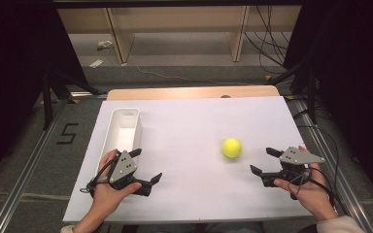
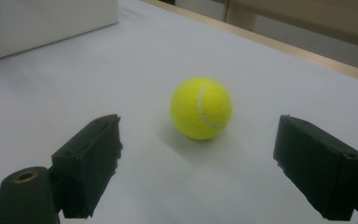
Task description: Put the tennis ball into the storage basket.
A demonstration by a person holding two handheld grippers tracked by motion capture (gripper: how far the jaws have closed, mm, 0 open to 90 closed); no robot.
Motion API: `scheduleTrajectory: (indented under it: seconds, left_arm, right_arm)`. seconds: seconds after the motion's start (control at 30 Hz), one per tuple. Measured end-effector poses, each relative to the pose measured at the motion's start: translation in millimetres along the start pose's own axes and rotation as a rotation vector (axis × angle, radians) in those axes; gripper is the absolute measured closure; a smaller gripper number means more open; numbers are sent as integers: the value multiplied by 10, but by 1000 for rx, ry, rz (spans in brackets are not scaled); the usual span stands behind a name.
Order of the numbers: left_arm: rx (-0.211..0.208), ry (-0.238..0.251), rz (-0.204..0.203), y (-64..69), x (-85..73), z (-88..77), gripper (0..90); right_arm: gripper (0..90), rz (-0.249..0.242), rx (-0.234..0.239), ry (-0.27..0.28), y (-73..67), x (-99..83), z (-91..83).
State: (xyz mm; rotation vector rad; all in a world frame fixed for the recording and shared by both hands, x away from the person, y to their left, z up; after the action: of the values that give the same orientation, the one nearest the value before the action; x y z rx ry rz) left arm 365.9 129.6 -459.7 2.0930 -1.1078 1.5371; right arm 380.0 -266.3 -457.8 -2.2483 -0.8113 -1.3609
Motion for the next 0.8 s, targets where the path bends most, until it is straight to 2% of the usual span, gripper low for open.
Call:
scheduleTrajectory:
  seconds: [0.27, 0.5, 0.8]
  left_arm:
    - [2, 4, 2, 4, 5, -21, 0]
    - [-4, 0, 7, 7, 2, -7, 0]
    - [-11, -3, 11, 16, -1, 18, 0]
  right_arm:
    - [154, -5, -7, -4, -6, 7, 12]
    - [156, -1, -11, -9, 13, 26, 96]
    - [158, 4, -20, -38, 50, 52, 329]
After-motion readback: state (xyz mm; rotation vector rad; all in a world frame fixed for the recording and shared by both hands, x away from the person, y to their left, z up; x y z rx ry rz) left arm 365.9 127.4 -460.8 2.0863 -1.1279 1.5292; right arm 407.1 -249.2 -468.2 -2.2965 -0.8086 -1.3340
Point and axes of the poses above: each handheld gripper's, and its own axes: z roughly forward along the jaws, x roughly out of its top, y roughly to its right, the point moved 6 cm from there along z, roughly forward along the jaws, and after that the axes turned 5 degrees about z, right-handed, at the moved point
